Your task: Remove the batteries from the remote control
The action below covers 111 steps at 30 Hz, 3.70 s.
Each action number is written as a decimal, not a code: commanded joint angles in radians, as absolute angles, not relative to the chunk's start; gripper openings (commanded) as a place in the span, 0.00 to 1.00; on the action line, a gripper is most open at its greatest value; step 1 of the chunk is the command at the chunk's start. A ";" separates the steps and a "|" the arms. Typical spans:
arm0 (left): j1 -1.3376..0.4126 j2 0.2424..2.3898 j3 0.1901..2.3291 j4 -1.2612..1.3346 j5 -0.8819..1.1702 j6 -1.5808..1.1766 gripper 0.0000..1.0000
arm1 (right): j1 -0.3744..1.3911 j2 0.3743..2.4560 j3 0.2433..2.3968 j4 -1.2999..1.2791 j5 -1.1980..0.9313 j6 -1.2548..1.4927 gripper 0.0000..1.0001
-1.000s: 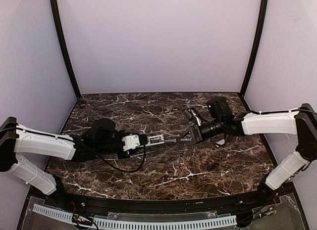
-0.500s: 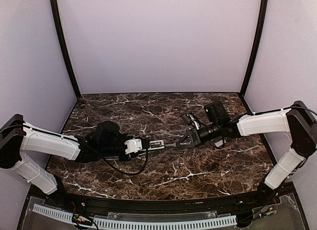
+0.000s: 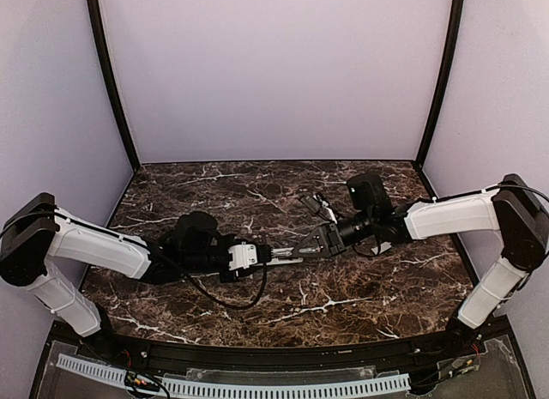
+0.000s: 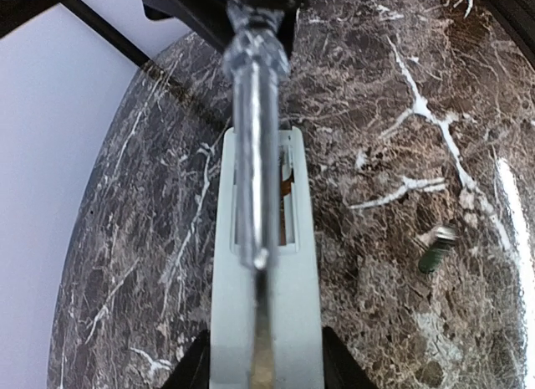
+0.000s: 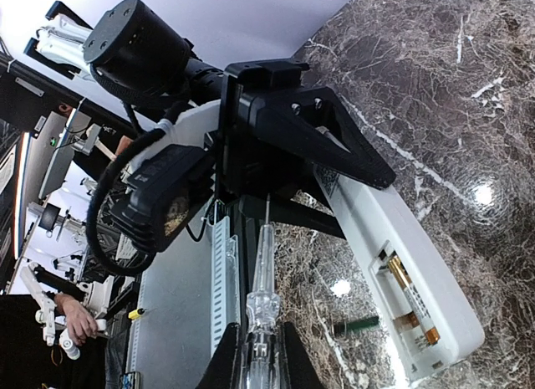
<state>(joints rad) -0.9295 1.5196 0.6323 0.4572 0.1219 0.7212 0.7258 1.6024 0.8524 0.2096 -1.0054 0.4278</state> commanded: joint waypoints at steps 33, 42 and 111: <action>-0.931 1.516 0.670 0.537 0.147 0.708 0.00 | 0.716 1.586 0.853 0.225 -0.993 0.410 0.00; -0.931 1.502 0.683 0.515 0.151 0.702 0.00 | 0.692 1.506 0.832 0.155 -0.941 0.397 0.00; -0.944 1.557 0.899 0.035 0.275 0.678 0.00 | 0.886 1.394 1.227 -0.793 -0.317 -0.034 0.00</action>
<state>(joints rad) -0.9363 1.5562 0.8688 0.0559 0.2516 0.6685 0.8711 1.3823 1.1961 -0.7776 -0.3309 -0.0040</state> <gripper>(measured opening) 0.369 0.100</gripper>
